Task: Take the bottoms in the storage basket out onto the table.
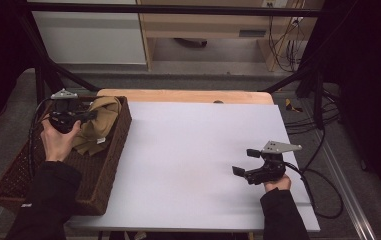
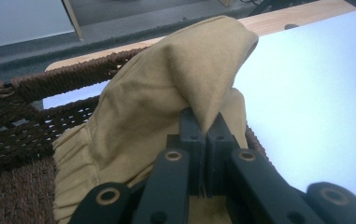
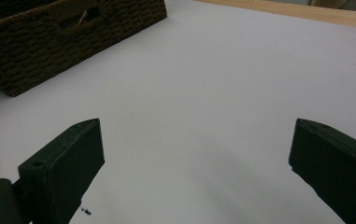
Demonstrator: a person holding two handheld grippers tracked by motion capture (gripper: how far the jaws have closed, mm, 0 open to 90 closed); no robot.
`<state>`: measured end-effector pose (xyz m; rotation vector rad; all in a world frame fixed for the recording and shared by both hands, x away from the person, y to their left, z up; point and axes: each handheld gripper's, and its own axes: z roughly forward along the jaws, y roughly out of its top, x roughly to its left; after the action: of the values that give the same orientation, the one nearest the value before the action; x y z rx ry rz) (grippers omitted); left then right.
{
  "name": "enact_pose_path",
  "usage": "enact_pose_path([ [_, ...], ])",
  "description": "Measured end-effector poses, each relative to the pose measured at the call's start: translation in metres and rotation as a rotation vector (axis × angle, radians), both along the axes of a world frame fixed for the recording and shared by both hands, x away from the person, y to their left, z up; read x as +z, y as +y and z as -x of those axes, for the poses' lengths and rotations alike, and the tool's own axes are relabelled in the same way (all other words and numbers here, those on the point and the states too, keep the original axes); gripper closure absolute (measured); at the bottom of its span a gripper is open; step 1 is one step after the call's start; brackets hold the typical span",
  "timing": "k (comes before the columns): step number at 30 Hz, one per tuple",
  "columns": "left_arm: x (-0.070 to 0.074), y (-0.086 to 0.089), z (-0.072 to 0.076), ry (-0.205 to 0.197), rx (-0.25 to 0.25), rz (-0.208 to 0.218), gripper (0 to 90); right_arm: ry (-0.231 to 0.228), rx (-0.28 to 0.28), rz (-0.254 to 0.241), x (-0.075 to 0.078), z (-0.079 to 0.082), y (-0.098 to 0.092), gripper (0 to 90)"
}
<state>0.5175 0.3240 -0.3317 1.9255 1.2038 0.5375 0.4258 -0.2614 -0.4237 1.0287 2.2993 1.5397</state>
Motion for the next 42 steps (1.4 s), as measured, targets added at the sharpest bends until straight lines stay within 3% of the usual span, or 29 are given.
enact_pose_path([
  [28, 0.026, 0.015, 0.018, -0.043, -0.022, 0.018, 87.9, 0.002, -0.001, -0.002, 0.0, 0.0, 0.0, 3.9],
  [42, 0.035, 0.02, 0.024, -0.043, -0.037, 0.023, 87.9, 0.002, 0.0, -0.002, 0.0, 0.0, 0.0, 3.9],
])
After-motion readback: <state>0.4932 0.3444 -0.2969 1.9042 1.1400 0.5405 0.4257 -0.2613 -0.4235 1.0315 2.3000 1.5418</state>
